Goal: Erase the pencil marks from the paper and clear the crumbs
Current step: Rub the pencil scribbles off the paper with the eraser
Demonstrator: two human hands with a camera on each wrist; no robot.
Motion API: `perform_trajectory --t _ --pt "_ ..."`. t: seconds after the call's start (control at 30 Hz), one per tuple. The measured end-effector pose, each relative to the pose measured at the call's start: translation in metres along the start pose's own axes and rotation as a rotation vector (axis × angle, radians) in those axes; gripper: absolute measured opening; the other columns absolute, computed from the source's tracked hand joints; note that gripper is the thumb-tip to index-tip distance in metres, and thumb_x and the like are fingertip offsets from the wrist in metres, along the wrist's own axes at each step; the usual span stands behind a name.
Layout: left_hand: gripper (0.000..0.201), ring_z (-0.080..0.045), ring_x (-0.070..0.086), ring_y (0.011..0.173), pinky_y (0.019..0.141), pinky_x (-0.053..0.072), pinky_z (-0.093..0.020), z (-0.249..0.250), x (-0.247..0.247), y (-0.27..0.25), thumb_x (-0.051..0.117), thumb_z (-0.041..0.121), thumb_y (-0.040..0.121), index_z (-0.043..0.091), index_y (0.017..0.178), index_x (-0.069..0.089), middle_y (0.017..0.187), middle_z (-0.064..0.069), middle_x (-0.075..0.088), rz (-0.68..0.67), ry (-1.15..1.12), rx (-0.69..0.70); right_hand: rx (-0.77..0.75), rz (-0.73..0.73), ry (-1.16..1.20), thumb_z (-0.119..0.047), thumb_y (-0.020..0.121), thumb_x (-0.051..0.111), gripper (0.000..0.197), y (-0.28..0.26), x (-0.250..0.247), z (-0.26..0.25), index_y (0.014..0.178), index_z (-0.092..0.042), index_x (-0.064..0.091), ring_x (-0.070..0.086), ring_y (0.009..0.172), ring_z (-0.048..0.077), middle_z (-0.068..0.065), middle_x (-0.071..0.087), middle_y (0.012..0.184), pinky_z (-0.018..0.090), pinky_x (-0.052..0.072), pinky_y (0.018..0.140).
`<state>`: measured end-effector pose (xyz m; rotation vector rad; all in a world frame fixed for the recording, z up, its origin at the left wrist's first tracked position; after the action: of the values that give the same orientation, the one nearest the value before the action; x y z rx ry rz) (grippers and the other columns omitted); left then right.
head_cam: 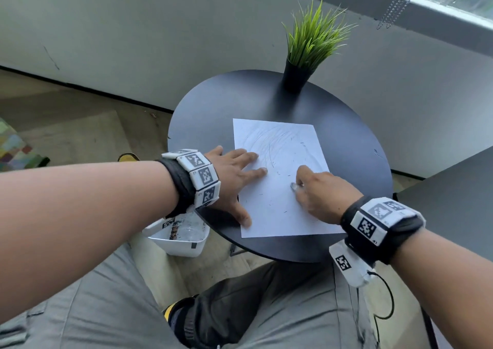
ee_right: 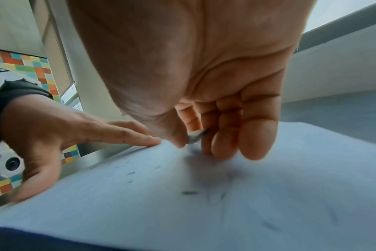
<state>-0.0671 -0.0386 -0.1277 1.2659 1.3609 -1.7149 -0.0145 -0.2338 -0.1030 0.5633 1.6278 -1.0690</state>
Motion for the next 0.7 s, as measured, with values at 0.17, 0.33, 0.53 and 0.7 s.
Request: perform_trajectory --t 0.17,0.33,0.53,0.7 --pt "0.141 -0.024 -0.013 0.153 0.118 0.01 -0.06 0.003 0.006 0.002 0.052 0.099 0.049 0.035 0.156 -0.012 0.165 -0.001 -0.019 -0.056 -0.01 -0.038 -0.087 -0.069 0.385 -0.043 0.098 0.046 0.017 0.003 -0.006 -0.017 0.093 -0.028 0.052 0.056 0.068 0.021 -0.001 0.065 0.081 0.034 0.051 0.067" --pt "0.142 -0.025 -0.018 0.152 0.116 0.004 -0.065 0.002 0.006 0.004 0.054 0.099 0.048 0.035 0.155 -0.016 0.164 -0.001 -0.024 -0.084 -0.011 -0.048 -0.038 -0.047 0.576 -0.039 0.091 0.062 0.013 0.008 0.0 -0.024 0.092 -0.029 0.053 0.059 0.052 0.02 0.003 0.065 0.067 0.031 0.052 0.055" --pt "0.145 -0.027 -0.023 0.15 0.116 0.003 -0.067 0.006 0.009 0.001 0.057 0.097 0.049 0.034 0.154 -0.02 0.162 -0.001 -0.03 -0.118 -0.03 -0.056 -0.196 -0.126 0.264 -0.046 0.094 0.056 0.025 -0.006 0.007 -0.04 0.083 -0.024 0.048 0.048 0.056 0.004 -0.006 0.055 0.073 0.024 0.038 0.055" --pt "0.144 -0.027 -0.023 0.15 0.115 0.005 -0.068 0.006 0.008 0.002 0.054 0.098 0.049 0.034 0.153 -0.021 0.162 -0.001 -0.03 -0.115 -0.024 -0.055 -0.028 0.043 0.363 -0.044 0.094 0.054 0.026 0.011 -0.005 -0.028 0.086 -0.02 0.047 0.058 0.072 0.022 0.005 0.063 0.085 0.034 0.049 0.067"
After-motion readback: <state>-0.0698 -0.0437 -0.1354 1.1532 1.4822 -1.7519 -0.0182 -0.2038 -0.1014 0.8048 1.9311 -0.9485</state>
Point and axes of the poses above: each hand's wrist, its own y-axis towards the middle knuckle, its own x-axis out of the palm, z = x × y, the point moved 4 cm from there along y, towards the middle knuckle
